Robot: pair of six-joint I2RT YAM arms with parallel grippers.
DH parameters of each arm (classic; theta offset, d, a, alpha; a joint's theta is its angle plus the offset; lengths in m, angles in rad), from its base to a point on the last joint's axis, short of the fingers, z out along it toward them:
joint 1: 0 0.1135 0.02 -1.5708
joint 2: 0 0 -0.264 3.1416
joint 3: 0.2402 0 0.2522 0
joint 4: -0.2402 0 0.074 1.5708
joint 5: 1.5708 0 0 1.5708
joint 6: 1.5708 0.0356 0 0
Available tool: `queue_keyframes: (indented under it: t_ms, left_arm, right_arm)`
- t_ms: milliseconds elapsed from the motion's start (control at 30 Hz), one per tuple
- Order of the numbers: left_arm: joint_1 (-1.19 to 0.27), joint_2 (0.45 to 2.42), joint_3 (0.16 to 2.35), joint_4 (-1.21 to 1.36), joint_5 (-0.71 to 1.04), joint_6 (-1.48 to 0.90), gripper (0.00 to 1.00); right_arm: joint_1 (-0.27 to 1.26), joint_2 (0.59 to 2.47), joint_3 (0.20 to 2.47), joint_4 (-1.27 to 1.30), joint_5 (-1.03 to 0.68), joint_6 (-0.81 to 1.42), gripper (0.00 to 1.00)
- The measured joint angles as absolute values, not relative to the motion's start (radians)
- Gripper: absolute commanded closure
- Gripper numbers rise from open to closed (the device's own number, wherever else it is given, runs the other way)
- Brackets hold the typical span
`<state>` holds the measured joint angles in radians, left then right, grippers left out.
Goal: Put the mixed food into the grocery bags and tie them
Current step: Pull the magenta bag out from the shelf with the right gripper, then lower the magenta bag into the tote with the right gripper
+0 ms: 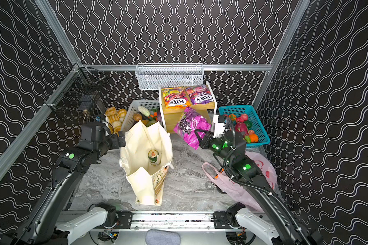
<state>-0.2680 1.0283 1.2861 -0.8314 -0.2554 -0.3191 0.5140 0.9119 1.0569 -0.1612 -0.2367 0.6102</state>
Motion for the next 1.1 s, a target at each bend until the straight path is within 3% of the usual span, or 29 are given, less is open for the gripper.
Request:
queue_keyframes:
  t_ms: [200, 267, 633, 700, 833, 1100]
  left_arm:
    - [-0.243, 1.026, 1.222, -0.823, -0.035, -0.338, 0.18]
    - [-0.243, 1.013, 1.199, -0.826, -0.002, -0.342, 0.29]
    - [-0.242, 1.015, 1.187, -0.827, 0.072, -0.333, 0.64]
    - [-0.242, 1.013, 1.186, -0.826, 0.083, -0.332, 0.8]
    - [-0.242, 0.992, 1.165, -0.812, 0.099, -0.316, 0.98]
    - [-0.242, 0.981, 1.14, -0.786, 0.112, -0.313, 1.0]
  right_arm:
    - [0.523, 1.099, 1.421, -0.447, -0.464, 0.502, 0.96]
    - [0.552, 1.188, 1.524, -0.543, -0.5, 0.466, 0.96]
    - [0.784, 1.622, 1.99, -1.022, -0.426, 0.375, 0.94]
    - [0.829, 1.726, 2.09, -1.102, -0.385, 0.377, 0.94]
    - [0.902, 1.894, 2.241, -1.205, -0.365, 0.377, 0.91]
    - [0.953, 2.032, 2.201, -1.282, -0.416, 0.382, 0.86]
